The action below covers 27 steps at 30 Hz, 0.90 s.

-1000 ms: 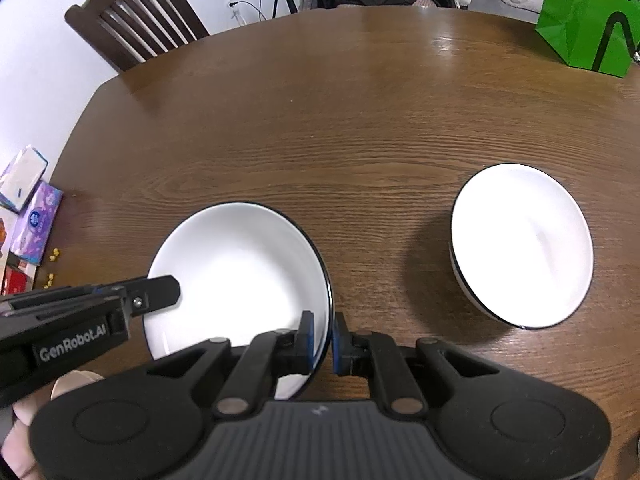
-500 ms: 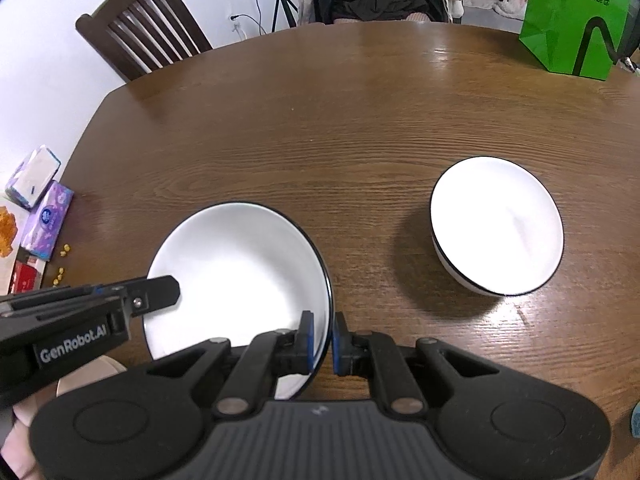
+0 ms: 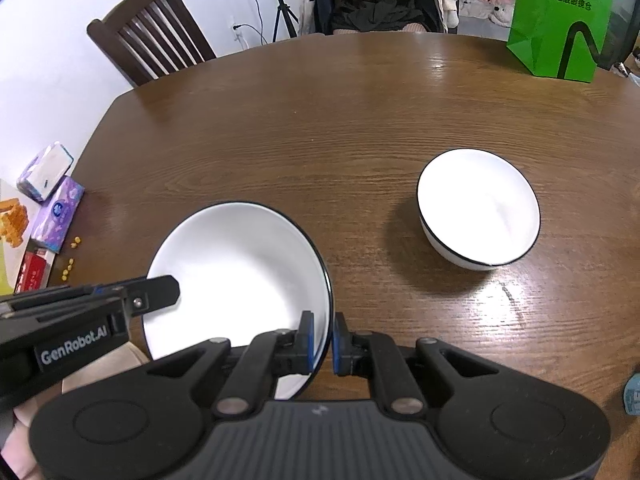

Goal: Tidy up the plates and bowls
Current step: 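Carry the held white bowl toward the blue bowl with both grippers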

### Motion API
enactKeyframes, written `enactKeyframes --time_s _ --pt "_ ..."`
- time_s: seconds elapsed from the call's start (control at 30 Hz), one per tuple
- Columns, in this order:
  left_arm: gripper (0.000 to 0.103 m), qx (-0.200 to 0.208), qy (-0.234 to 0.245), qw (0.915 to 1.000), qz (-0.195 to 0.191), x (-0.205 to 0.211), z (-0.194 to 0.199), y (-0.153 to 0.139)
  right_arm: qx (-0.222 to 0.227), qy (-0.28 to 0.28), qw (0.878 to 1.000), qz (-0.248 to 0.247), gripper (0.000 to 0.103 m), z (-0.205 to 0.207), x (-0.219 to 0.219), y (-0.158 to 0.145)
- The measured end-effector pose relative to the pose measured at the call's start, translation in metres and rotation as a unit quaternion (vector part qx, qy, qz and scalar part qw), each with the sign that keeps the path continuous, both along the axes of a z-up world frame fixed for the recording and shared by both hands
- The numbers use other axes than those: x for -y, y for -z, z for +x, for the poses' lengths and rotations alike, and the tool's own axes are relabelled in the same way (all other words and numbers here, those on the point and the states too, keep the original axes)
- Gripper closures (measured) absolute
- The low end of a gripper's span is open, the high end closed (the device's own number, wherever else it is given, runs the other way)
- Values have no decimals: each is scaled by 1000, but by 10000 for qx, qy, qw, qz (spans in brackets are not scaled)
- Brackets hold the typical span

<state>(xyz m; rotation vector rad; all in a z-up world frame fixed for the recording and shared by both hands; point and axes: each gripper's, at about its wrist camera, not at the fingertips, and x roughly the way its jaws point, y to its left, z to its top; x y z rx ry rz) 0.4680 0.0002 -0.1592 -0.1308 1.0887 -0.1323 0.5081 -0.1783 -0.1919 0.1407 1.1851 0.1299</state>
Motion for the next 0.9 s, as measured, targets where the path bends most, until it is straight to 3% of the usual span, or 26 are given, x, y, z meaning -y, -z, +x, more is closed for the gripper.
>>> enactKeyframes --time_s 0.9 --pt "97 219 253 9994 85 32 -73 -25 195 209 9996 44 95 -77 27 -20"
